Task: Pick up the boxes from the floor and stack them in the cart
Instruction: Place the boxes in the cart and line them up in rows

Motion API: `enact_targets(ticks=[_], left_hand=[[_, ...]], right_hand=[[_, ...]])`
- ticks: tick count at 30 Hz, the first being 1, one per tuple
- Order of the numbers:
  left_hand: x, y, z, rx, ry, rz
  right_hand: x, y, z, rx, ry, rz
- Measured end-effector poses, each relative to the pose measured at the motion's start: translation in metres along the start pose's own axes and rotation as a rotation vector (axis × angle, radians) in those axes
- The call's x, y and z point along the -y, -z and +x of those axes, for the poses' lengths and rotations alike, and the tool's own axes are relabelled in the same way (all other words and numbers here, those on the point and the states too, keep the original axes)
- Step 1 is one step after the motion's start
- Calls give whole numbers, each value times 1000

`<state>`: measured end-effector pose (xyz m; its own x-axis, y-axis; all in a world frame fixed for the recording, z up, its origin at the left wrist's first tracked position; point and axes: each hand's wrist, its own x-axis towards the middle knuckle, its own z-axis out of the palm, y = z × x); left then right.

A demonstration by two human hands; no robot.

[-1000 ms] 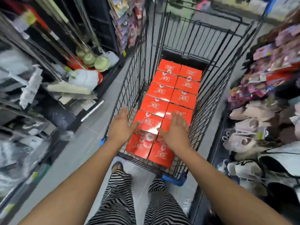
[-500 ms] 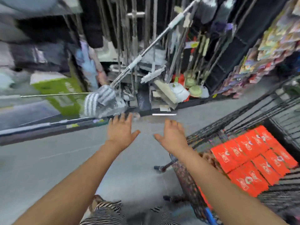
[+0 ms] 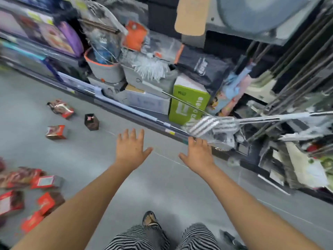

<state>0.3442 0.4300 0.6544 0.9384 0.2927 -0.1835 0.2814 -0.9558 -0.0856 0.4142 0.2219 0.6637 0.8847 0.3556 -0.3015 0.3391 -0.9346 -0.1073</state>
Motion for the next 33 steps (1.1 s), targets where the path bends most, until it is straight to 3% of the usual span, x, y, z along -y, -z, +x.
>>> enact_targets(ticks=[11,22,25,33], left_hand=[[193,-45,59,58,407,-148],[353,-84,243,179,572,-229],[399,-97,287,138,637,-280],[489,-199,348,198,737,-346]], right_hand=[[183,-5,153,127,327,-122],[356,-12,383,344,445,-156],[407,-12,445,350,511,-190],[500,-87,553,473,591,-248]])
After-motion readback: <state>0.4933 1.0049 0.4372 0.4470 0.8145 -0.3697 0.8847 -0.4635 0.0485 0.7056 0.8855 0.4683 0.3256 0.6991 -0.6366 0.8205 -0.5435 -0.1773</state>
